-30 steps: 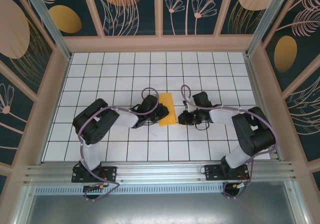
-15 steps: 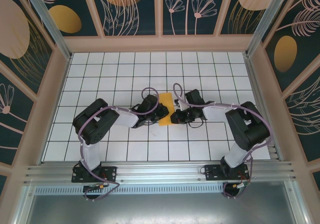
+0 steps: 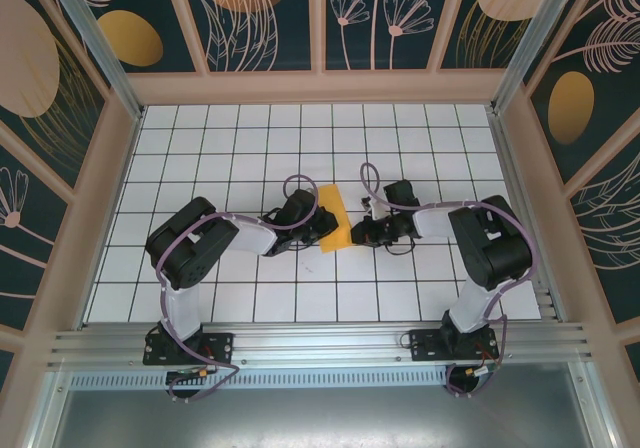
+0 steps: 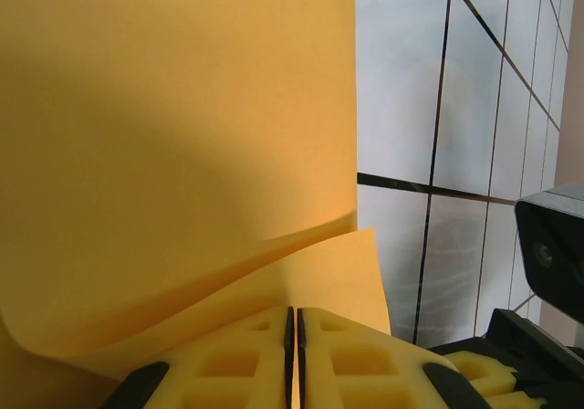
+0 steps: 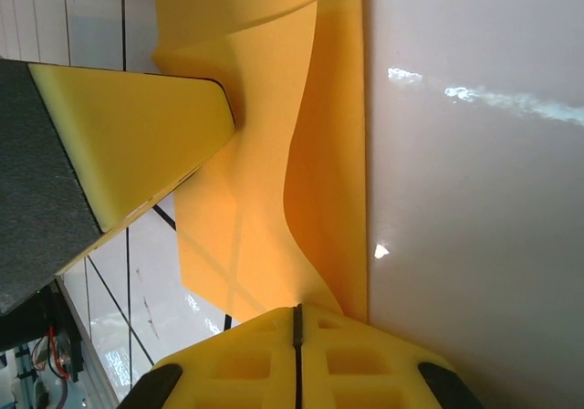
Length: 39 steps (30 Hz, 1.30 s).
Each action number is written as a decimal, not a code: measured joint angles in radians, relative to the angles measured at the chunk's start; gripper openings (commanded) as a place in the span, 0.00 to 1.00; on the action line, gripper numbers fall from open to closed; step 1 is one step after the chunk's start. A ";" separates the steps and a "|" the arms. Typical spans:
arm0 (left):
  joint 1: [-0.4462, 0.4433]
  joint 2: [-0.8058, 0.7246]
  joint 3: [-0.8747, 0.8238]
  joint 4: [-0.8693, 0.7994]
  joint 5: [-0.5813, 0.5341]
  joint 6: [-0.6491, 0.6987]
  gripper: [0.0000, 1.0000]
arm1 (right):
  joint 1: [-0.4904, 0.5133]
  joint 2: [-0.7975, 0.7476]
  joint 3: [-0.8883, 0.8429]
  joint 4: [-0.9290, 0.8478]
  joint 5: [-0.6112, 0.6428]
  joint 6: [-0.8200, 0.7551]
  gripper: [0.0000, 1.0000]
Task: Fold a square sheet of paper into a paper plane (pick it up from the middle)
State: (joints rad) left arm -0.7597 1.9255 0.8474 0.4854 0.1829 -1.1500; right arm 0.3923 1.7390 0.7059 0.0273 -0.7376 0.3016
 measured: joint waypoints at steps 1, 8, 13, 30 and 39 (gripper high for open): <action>0.000 0.000 0.003 0.000 0.000 0.003 0.18 | -0.005 0.003 -0.001 0.004 -0.010 0.002 0.08; 0.000 -0.015 0.015 0.003 0.007 0.020 0.21 | -0.023 0.011 -0.004 0.010 -0.042 0.016 0.06; -0.004 -0.036 0.011 0.072 0.053 0.003 0.17 | -0.026 0.011 -0.008 0.019 -0.047 0.021 0.06; -0.063 -0.001 -0.045 0.197 0.097 -0.076 0.11 | -0.026 0.012 -0.009 0.023 -0.047 0.045 0.05; -0.063 0.041 -0.037 0.221 0.070 -0.066 0.12 | -0.027 0.013 -0.009 0.024 -0.046 0.050 0.05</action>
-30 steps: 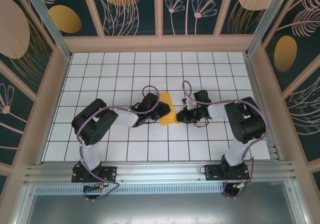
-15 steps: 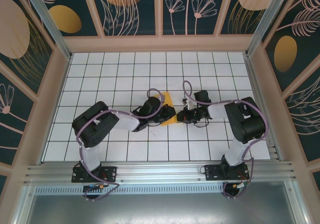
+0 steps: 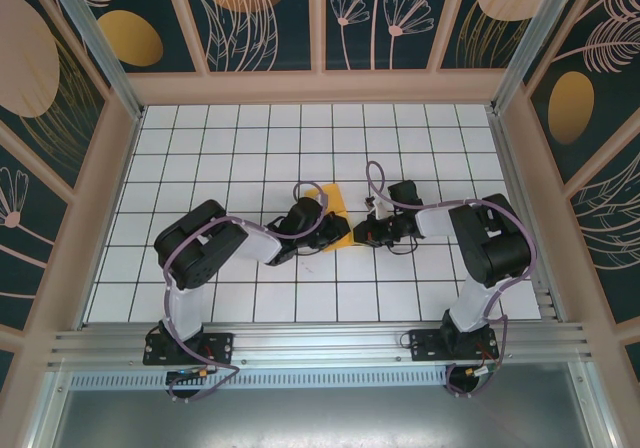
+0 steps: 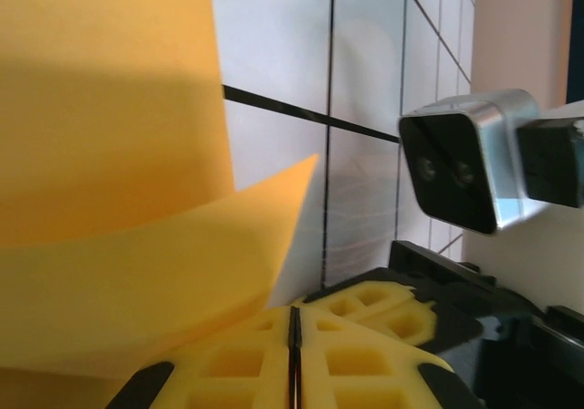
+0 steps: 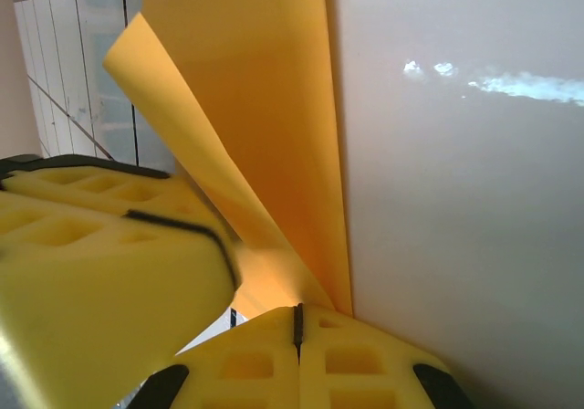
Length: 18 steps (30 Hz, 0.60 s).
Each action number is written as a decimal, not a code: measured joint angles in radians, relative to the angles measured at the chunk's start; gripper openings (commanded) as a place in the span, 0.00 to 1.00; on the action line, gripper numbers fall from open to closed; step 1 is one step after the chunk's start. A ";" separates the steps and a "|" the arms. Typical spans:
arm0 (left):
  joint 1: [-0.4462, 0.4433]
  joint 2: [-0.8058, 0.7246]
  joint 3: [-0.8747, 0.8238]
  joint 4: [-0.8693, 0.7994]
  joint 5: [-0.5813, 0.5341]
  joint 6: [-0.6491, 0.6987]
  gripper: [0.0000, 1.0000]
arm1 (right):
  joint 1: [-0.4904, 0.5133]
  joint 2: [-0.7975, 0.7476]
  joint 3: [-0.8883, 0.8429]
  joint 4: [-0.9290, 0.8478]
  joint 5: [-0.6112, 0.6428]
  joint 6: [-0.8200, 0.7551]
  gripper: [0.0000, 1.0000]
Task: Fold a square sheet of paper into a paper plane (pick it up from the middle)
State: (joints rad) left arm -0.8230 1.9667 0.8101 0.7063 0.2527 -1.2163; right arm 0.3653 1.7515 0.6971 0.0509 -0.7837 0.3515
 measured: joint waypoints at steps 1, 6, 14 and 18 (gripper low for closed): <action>0.000 0.009 0.003 0.000 -0.005 0.004 0.12 | 0.000 0.000 0.000 0.000 0.000 0.000 0.05; 0.000 0.026 0.006 0.001 -0.038 0.018 0.13 | 0.000 0.000 -0.004 0.006 0.000 0.000 0.05; 0.000 0.031 0.025 -0.020 -0.074 0.026 0.13 | -0.001 -0.005 -0.006 0.010 0.001 -0.001 0.07; 0.000 0.032 0.033 -0.030 -0.074 0.026 0.13 | -0.003 -0.029 -0.007 -0.023 0.027 -0.002 0.07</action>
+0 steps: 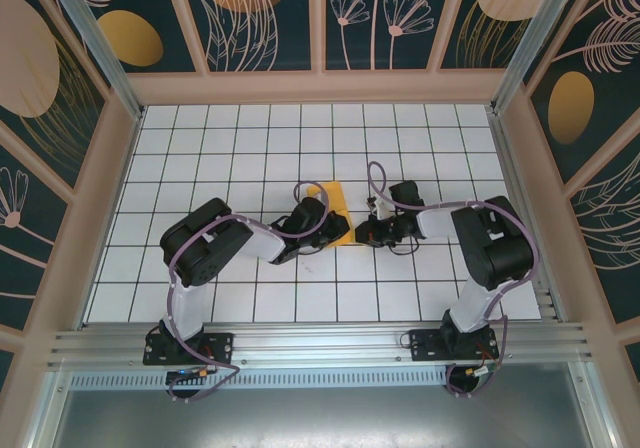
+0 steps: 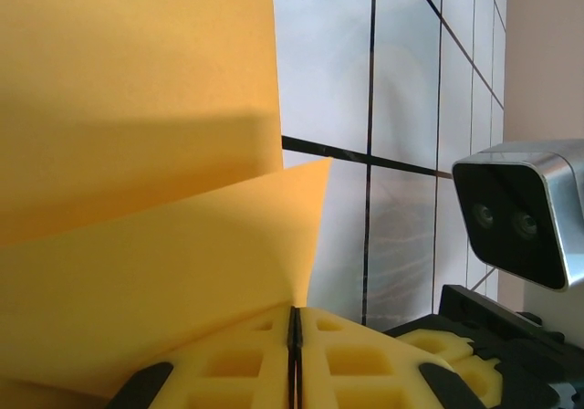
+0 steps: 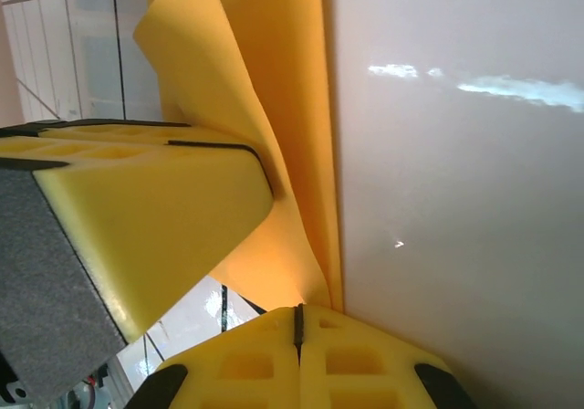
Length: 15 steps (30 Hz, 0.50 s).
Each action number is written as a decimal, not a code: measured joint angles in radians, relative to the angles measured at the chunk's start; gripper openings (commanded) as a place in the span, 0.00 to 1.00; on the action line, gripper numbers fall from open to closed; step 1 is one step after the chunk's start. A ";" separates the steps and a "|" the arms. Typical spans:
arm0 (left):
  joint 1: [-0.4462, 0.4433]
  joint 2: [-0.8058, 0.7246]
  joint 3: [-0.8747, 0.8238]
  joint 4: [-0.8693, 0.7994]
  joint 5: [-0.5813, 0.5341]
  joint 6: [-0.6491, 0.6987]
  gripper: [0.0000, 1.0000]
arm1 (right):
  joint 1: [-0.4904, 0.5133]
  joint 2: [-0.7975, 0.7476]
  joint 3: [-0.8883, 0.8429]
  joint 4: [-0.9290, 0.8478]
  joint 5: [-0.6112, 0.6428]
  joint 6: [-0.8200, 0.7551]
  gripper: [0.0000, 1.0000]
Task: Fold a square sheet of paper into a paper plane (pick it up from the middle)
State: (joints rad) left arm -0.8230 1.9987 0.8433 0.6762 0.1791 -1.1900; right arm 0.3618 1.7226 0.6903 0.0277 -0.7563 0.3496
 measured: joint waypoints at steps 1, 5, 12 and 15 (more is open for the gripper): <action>0.000 0.001 0.003 -0.002 0.000 0.000 0.13 | -0.002 -0.007 0.000 -0.009 0.002 0.000 0.07; 0.000 0.005 0.018 -0.018 0.010 0.004 0.12 | -0.004 -0.042 0.001 -0.035 0.004 0.000 0.07; 0.002 0.006 0.042 -0.062 0.022 0.011 0.13 | -0.002 -0.055 0.051 -0.074 0.017 -0.003 0.06; 0.005 0.006 0.051 -0.081 0.023 0.015 0.13 | 0.000 -0.035 0.063 -0.082 0.031 -0.003 0.05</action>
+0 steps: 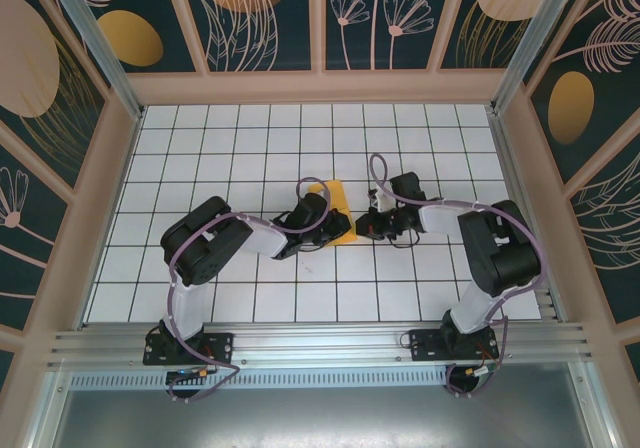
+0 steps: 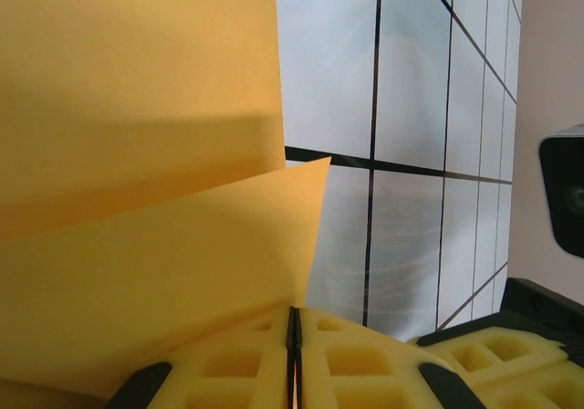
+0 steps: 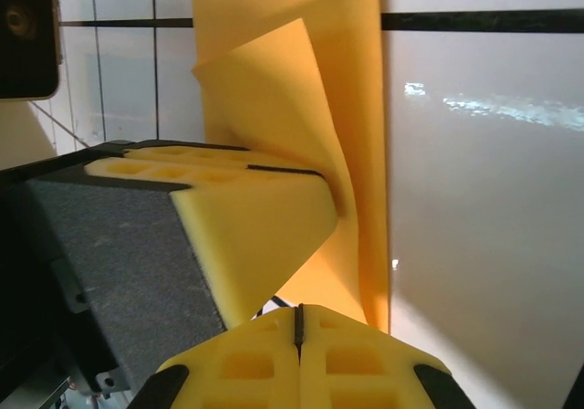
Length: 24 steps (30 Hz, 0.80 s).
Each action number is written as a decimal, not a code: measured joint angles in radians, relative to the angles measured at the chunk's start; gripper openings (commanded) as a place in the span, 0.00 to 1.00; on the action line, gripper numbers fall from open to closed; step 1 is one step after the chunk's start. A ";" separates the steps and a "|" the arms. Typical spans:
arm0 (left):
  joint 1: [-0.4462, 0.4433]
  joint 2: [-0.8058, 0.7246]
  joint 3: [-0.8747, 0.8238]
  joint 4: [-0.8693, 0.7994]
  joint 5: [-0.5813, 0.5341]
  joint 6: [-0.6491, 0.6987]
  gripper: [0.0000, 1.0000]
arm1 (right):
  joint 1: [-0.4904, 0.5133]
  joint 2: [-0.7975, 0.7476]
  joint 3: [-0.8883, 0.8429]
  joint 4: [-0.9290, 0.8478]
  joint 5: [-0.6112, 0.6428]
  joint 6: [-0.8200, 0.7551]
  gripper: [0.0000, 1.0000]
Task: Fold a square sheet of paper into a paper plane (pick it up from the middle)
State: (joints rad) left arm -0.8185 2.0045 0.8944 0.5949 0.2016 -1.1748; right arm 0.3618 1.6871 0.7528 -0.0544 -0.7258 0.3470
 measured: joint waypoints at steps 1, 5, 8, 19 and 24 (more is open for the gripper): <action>0.000 0.000 0.002 -0.003 0.000 0.002 0.13 | 0.000 0.008 0.000 0.000 0.002 0.000 0.05; 0.000 0.000 0.005 -0.010 0.000 0.004 0.13 | 0.005 0.042 0.000 -0.003 0.018 0.000 0.05; 0.000 0.000 0.007 -0.015 0.000 0.004 0.13 | 0.008 0.059 0.009 -0.011 0.032 0.000 0.03; 0.004 0.000 0.023 -0.050 -0.008 0.039 0.13 | 0.026 0.060 0.038 -0.060 0.092 0.000 0.00; 0.011 0.000 0.023 -0.050 -0.003 0.053 0.13 | 0.026 0.061 0.039 -0.059 0.095 0.000 0.00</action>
State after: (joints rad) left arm -0.8074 2.0045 0.9169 0.5449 0.1989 -1.1217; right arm 0.3882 1.7477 0.7914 -0.1135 -0.6312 0.3473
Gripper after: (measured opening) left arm 0.127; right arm 0.065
